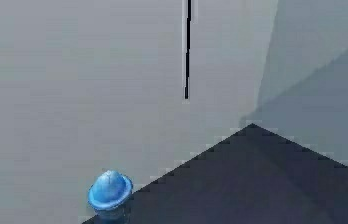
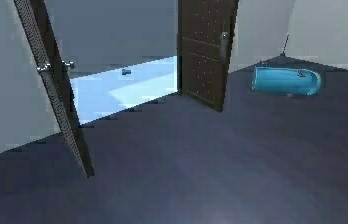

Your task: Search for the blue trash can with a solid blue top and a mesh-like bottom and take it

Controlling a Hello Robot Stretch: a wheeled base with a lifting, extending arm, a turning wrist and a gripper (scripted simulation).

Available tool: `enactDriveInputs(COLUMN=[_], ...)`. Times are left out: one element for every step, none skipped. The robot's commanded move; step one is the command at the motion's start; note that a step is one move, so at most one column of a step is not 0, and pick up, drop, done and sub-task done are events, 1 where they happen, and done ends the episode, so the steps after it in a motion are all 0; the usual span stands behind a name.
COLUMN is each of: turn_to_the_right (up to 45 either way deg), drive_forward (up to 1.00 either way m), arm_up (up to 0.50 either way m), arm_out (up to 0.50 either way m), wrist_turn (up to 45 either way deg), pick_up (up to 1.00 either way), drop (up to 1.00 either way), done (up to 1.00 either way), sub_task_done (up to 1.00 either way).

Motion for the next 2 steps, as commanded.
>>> enactDriveInputs(turn_to_the_right=[-45.0, -45.0], drive_forward=[0.0, 0.0], arm_up=[0.0, 0.0], arm_out=[0.0, 0.0], wrist_turn=[0.0, 0.0], pick_up=[0.0, 0.0], drop=[0.0, 0.0], done=[0.0, 0.0], sub_task_done=[0.0, 0.0])
